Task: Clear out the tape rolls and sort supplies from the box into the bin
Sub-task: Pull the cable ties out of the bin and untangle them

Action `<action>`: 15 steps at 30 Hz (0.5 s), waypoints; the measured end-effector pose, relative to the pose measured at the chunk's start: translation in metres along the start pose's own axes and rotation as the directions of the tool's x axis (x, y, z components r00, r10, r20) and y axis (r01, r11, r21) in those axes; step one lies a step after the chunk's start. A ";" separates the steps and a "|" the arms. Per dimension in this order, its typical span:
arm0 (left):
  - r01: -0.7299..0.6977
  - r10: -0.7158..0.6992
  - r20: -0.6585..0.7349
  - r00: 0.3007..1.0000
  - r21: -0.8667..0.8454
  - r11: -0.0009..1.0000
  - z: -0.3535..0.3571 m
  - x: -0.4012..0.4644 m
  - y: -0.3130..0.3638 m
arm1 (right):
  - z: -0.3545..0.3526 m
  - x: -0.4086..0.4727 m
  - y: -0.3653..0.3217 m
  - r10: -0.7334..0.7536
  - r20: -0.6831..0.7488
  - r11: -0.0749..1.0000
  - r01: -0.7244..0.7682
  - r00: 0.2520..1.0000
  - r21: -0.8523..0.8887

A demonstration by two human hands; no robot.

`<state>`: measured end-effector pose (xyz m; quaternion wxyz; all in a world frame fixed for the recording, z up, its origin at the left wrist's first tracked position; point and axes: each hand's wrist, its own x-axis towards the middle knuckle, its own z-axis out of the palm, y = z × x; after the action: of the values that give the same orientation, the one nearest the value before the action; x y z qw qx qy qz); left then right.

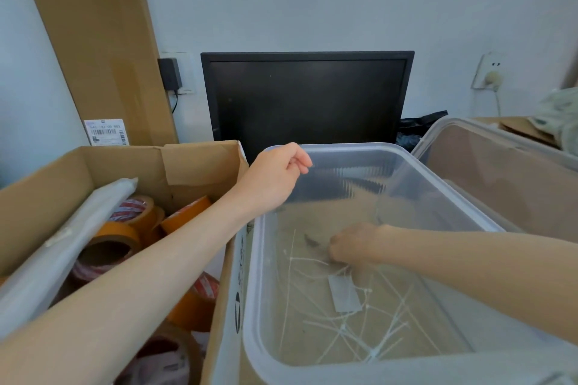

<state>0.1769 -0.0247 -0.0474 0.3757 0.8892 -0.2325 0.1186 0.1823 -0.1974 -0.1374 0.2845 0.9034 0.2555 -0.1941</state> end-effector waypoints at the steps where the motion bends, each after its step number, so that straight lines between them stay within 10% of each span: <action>1: 0.005 -0.005 -0.009 1.000 -0.004 1.000 0.000 0.000 0.000 | -0.001 0.000 0.001 0.003 0.015 1.000 -0.003 1.000 -0.022; 7: 0.025 -0.025 -0.031 0.999 -0.011 1.000 0.000 0.003 -0.001 | -0.037 -0.014 0.024 0.064 0.066 0.996 -0.068 0.996 0.057; 15: 0.047 -0.046 -0.046 0.998 0.015 0.999 -0.001 0.002 0.003 | -0.070 -0.060 0.074 0.254 -0.354 0.875 -0.058 0.900 0.480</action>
<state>0.1773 -0.0264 -0.0441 0.3763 0.8945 -0.2020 0.1320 0.1915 -0.2278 -0.0237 0.0189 0.9829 0.1804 -0.0329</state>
